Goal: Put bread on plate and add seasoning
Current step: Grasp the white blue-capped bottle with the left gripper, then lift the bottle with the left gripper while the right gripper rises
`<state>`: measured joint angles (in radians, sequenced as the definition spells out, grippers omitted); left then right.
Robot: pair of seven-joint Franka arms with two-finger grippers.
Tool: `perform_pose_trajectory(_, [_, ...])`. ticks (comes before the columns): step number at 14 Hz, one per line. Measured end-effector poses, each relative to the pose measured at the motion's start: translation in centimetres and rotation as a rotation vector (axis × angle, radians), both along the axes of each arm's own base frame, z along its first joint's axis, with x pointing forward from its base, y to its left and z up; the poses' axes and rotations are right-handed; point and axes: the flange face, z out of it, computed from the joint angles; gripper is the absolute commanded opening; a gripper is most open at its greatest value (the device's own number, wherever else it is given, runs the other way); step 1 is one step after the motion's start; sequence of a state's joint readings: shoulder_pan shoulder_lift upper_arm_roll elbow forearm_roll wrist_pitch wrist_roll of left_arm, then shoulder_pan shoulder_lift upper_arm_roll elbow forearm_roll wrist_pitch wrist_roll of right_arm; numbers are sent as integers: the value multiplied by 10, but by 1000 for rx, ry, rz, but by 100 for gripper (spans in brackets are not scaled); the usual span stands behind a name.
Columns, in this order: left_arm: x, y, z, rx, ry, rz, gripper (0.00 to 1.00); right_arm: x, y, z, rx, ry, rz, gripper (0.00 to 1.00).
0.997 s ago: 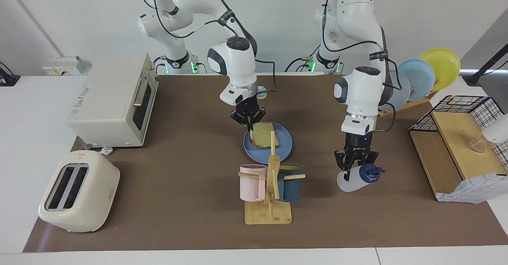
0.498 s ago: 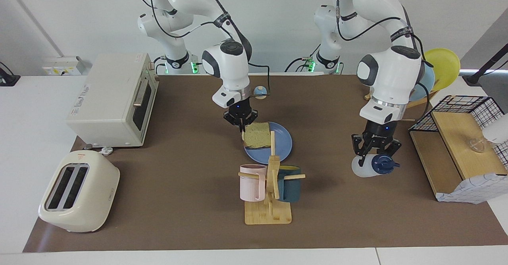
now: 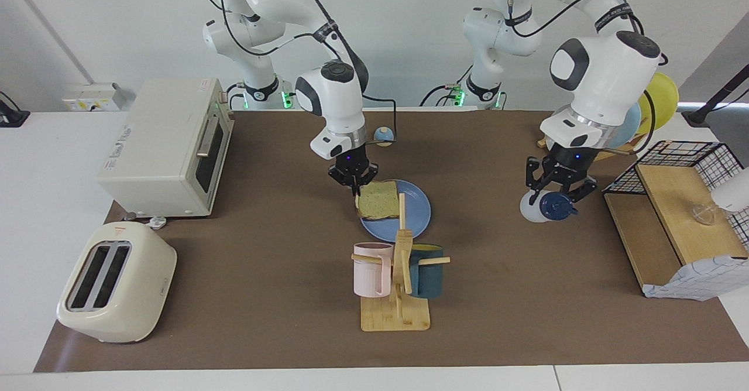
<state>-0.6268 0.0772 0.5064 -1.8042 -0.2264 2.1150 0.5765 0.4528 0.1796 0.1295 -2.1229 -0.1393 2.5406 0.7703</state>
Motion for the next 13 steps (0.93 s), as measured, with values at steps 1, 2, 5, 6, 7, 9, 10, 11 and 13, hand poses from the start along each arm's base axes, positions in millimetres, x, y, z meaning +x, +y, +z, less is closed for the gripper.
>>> perform_pose_trajectory(1, [-6,5,5,3,18,-47,0,0,0,0,1,0,-3,0])
perform_pose_trajectory(2, [-11,7,8,10,35,-89,0,0,0,1,5,-1,-14,0])
perform_pose_trajectory(5, [-24,9,13,34,87,-176,0,1,0,1,34,-19,-55,0])
perform_pose_trajectory(6, [-29,10,13,46,108,-215,0,2,-2,0,36,-18,-64,0])
perform_pose_trajectory(7, [-33,10,13,51,128,-259,0,2,-4,-1,37,-18,-69,0])
perform_pose_trajectory(9, [-39,11,12,67,158,-323,0,4,-7,-1,44,-25,-77,0])
perform_pose_trajectory(10, [-42,10,12,80,173,-351,0,5,-8,-1,52,-32,-83,17])
perform_pose_trajectory(11, [-45,8,11,89,186,-383,0,5,-8,-1,59,-33,-99,41])
perform_pose_trajectory(13, [-50,2,9,93,203,-454,0,5,-7,-1,68,-36,-117,81])
